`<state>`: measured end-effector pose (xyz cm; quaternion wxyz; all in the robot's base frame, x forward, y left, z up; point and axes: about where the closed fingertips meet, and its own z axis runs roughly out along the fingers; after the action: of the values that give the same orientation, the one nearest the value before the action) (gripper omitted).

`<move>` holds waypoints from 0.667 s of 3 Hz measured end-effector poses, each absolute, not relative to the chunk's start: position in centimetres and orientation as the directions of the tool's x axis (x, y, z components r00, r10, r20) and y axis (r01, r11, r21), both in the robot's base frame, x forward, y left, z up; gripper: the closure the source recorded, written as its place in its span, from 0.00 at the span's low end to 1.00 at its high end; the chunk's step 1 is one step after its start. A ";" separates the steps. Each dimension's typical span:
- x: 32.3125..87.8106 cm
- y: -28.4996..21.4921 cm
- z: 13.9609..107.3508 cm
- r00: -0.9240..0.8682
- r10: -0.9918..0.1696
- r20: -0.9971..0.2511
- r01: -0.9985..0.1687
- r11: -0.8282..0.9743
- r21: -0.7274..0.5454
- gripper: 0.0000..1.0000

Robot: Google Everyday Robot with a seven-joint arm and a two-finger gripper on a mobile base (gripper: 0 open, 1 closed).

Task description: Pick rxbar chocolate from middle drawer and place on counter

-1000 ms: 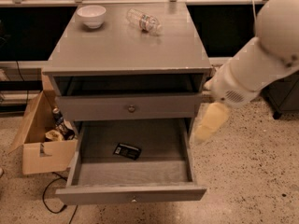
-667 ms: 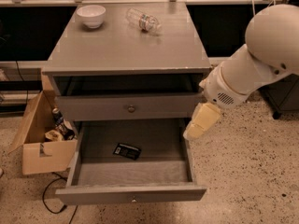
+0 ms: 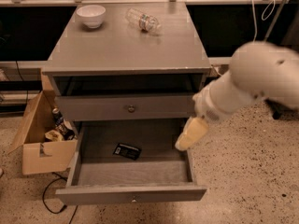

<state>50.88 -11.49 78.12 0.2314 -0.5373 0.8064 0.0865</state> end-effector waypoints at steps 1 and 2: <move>51.7 -9.8 68.9 -0.343 -0.796 -0.499 -0.906 0.421 -0.049 0.00; 54.5 -6.8 62.8 -0.342 -0.742 -0.577 -0.898 0.438 -0.031 0.00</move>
Offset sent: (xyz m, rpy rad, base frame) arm 0.0882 0.0820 -0.2190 0.2839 -0.0787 -0.0694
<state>54.45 -6.80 62.82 0.2646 -0.5089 0.8057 0.1479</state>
